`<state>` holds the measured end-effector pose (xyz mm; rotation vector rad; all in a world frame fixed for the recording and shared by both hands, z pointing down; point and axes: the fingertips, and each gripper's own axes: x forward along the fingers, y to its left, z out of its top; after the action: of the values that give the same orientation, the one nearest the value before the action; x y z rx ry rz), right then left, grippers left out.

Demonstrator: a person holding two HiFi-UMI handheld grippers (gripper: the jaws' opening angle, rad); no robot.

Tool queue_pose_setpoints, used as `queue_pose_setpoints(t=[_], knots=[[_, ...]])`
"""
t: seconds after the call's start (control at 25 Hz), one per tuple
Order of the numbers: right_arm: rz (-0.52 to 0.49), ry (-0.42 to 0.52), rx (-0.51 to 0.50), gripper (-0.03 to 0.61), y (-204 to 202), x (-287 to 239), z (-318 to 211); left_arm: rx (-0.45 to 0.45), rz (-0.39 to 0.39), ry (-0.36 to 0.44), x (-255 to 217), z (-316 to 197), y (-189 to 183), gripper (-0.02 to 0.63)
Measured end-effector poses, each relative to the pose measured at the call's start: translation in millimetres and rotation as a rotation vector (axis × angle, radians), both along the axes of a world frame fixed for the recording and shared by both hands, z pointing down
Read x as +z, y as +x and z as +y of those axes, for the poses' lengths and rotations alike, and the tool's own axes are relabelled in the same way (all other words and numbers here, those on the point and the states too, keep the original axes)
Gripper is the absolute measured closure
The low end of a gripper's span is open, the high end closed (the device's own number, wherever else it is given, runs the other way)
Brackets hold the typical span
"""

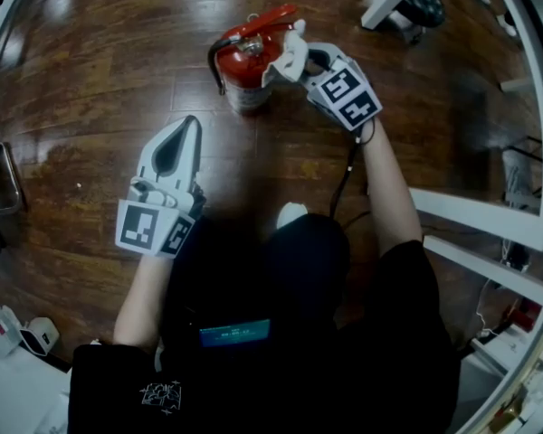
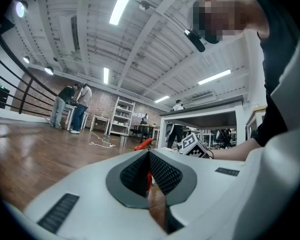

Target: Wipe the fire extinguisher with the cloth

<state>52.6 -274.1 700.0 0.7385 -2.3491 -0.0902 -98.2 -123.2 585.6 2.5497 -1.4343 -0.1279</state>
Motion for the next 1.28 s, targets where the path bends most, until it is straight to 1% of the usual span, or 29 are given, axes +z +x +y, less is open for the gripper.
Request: queue_pose_setpoints(t=[0.16, 0.24, 0.4, 0.6, 0.72, 0.84, 0.96, 1.04, 1.16, 1.28], knots=[[0.177, 0.091, -0.067, 0.451, -5, 11, -9, -0.003, -0.004, -0.003, 0, 2, -2, 0.611], [0.197, 0.091, -0.066, 0.451, -3, 24, -13, -0.006, -0.006, -0.007, 0, 4, -5, 0.611], [0.169, 0.002, -0.035, 0.453, 0, 79, -15, -0.009, -0.012, -0.012, -1, 7, -9, 0.611], [0.198, -0.134, -0.015, 0.453, -2, 171, -4, -0.008, -0.008, -0.013, 2, 6, -8, 0.611], [0.195, -0.192, 0.01, 0.453, -7, 204, 5, -0.005, -0.01, -0.016, 4, 4, -7, 0.611], [0.224, -0.218, 0.019, 0.453, -11, 223, 13, -0.005, -0.013, -0.023, 7, 5, -7, 0.611], [0.226, -0.238, 0.021, 0.453, -9, 228, 20, -0.006, -0.016, -0.027, 9, 5, -8, 0.611], [0.218, -0.22, 0.01, 0.453, -5, 219, 21, -0.008, -0.016, -0.024, 9, 6, -9, 0.611], [0.175, -0.142, 0.003, 0.453, 6, 180, 15, -0.01, -0.009, -0.019, 6, 5, -11, 0.611], [0.15, -0.03, -0.024, 0.453, 19, 119, 8, -0.012, -0.002, -0.013, 4, 4, -13, 0.611]])
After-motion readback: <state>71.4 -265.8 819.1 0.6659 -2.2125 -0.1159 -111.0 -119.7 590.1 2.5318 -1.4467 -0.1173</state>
